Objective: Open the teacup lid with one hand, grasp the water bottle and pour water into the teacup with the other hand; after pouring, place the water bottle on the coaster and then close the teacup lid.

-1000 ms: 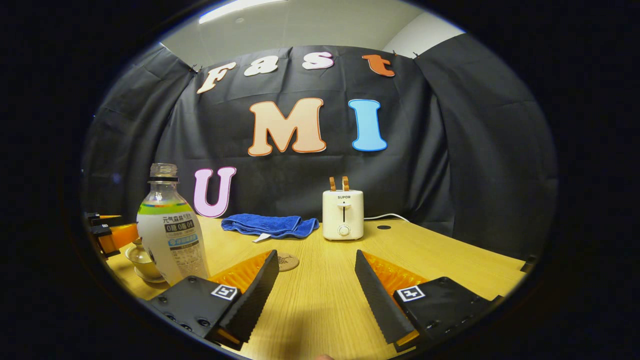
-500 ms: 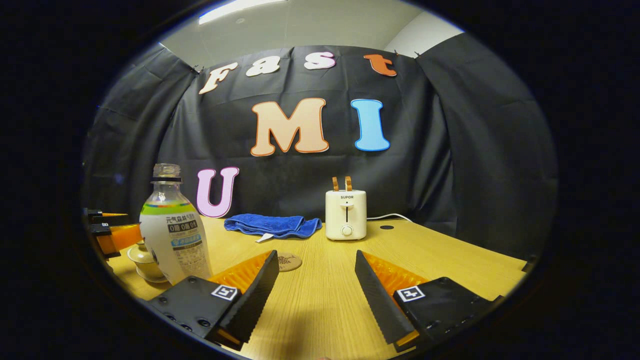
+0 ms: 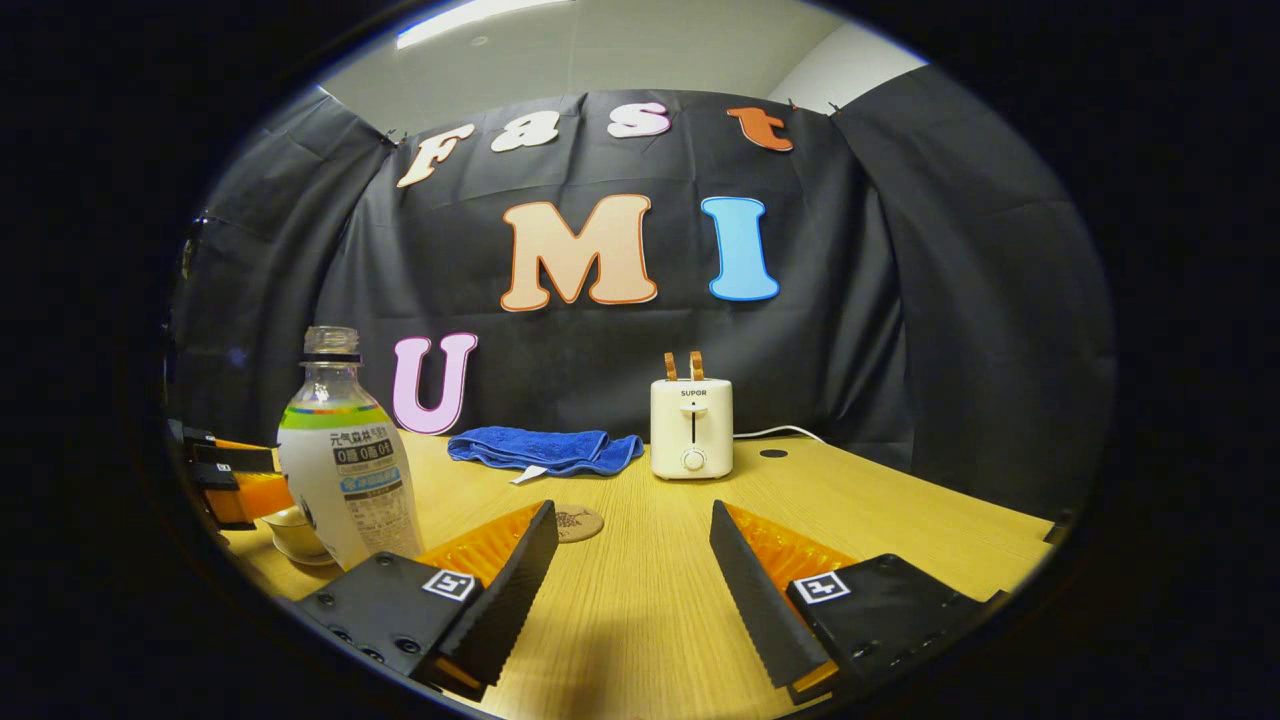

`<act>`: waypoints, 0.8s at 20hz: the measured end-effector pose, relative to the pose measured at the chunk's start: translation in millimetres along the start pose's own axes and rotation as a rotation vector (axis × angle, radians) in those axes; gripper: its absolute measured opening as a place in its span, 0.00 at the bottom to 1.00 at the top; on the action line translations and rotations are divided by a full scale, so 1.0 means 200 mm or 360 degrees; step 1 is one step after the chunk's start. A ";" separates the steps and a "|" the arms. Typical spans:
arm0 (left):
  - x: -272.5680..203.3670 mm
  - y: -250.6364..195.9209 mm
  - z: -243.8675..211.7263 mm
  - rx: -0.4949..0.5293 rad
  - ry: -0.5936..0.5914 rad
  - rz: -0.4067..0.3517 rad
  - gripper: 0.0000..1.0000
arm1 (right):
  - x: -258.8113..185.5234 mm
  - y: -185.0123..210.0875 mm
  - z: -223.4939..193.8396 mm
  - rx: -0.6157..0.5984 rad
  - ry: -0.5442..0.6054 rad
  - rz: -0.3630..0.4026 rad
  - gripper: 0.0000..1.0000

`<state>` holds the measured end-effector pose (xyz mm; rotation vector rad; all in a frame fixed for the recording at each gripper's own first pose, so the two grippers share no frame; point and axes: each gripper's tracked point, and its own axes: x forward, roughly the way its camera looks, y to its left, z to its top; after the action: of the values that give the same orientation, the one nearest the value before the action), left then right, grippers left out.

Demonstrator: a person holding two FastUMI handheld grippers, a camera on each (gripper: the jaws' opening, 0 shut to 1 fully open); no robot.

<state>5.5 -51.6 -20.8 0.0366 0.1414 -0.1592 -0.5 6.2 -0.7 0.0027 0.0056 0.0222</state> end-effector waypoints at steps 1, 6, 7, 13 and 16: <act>0.00 -0.01 -0.01 0.0002 0.0021 -0.0014 0.87 | 0.00 0.00 0.00 0.0000 0.0000 0.0001 0.98; 0.02 -0.02 -0.04 0.0014 0.0060 -0.0024 0.72 | 0.00 0.00 0.00 0.0000 0.0000 0.0005 0.95; 0.02 -0.03 -0.04 0.0013 0.0063 -0.0030 0.68 | 0.00 0.00 0.00 0.0000 0.0000 0.0006 0.95; 0.03 -0.05 -0.03 0.0039 0.0070 -0.0041 0.47 | 0.00 0.00 0.00 0.0000 0.0000 0.0007 0.95; 0.03 -0.06 -0.04 0.0046 0.0069 -0.0052 0.36 | 0.00 0.01 0.00 0.0000 0.0001 0.0014 0.95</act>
<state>8.9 -64.2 -29.0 0.0664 0.1833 -0.1929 -0.8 8.2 -1.2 0.0028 0.0064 0.0309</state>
